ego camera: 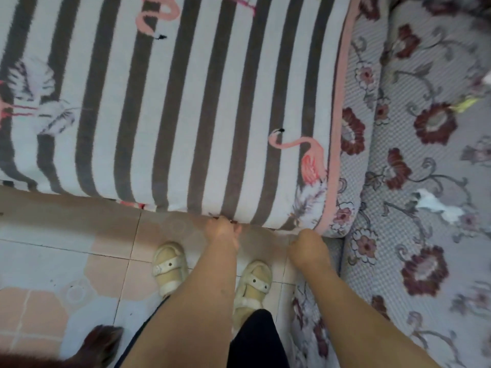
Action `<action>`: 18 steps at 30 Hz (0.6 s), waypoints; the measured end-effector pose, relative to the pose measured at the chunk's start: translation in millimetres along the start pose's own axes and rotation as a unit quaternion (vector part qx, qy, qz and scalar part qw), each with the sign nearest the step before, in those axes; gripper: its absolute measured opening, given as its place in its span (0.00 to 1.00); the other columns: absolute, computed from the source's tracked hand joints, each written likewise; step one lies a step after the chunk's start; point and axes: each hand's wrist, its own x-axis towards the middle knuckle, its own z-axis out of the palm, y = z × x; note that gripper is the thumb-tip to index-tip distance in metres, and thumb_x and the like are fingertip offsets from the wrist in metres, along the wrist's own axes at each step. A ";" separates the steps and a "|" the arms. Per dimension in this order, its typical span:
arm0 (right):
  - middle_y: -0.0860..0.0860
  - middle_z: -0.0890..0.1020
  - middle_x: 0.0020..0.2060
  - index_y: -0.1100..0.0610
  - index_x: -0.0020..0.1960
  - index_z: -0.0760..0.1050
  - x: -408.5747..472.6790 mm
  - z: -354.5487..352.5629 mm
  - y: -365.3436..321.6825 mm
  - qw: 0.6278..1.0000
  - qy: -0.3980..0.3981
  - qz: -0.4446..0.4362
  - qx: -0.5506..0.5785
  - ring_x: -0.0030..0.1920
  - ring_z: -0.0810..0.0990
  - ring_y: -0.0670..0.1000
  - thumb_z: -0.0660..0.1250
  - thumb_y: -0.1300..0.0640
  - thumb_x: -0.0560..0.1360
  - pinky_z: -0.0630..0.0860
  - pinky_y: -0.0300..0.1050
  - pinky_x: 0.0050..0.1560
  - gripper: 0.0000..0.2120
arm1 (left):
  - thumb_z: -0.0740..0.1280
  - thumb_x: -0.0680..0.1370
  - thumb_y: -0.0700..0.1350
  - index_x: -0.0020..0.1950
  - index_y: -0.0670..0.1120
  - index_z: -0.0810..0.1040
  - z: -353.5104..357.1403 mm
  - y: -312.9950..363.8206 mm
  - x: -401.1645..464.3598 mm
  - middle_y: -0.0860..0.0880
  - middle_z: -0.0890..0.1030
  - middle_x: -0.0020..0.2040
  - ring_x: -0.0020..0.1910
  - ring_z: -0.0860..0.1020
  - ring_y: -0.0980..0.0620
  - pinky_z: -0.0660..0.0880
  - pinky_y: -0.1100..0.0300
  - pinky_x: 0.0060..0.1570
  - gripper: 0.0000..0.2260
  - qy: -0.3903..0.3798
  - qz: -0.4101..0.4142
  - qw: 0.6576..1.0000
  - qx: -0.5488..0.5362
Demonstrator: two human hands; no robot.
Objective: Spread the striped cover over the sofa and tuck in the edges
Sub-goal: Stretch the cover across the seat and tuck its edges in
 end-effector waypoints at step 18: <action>0.64 0.83 0.49 0.65 0.51 0.81 52.5 24.3 70.1 0.919 0.134 0.170 0.331 0.50 0.82 0.63 0.67 0.63 0.72 0.77 0.51 0.49 0.10 | 0.54 0.80 0.41 0.55 0.46 0.71 6.6 -35.2 16.6 0.47 0.75 0.38 0.37 0.76 0.50 0.73 0.51 0.48 0.08 0.017 -0.001 0.982 0.186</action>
